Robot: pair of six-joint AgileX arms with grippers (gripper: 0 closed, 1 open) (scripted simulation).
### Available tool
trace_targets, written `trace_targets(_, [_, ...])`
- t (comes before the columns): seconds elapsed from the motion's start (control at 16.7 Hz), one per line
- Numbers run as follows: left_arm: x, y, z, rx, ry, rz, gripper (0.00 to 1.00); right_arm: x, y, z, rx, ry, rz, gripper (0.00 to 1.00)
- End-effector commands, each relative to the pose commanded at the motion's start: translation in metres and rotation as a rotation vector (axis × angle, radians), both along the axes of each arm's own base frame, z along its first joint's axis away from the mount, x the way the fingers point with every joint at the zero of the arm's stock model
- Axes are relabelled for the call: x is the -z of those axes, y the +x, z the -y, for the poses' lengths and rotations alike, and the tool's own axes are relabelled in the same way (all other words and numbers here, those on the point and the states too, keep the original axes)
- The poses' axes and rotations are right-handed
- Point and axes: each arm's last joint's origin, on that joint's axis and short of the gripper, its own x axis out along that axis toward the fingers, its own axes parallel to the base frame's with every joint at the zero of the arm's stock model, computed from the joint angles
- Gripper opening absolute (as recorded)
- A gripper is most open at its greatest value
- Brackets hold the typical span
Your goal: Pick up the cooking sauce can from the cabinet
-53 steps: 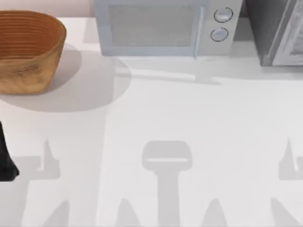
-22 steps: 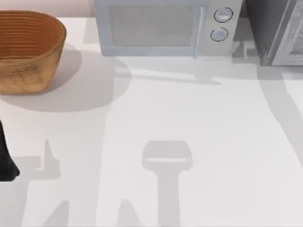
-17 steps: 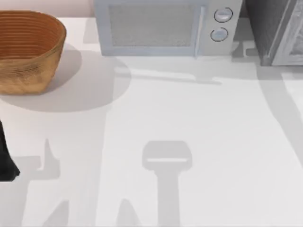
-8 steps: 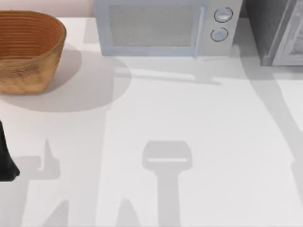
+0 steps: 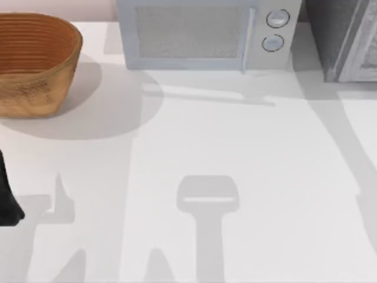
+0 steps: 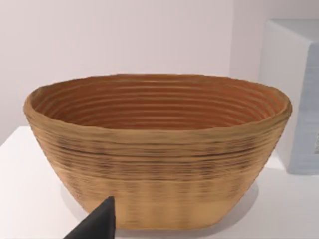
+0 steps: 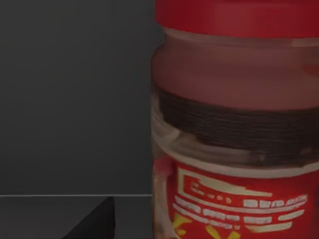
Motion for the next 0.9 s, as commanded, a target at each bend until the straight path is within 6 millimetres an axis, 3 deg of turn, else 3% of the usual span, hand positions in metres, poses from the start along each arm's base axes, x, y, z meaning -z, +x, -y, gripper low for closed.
trace_targets(0.6, [0.0, 0.0, 0.0, 0.0, 0.0, 0.0, 1.0, -0.002, 0.054, -0.001, -0.003, 0.001, 0.005, 1.0])
trace_targets(0.9, [0.0, 0.0, 0.0, 0.0, 0.0, 0.0, 1.0, -0.001, 0.059, -0.001, -0.003, 0.001, 0.004, 1.0])
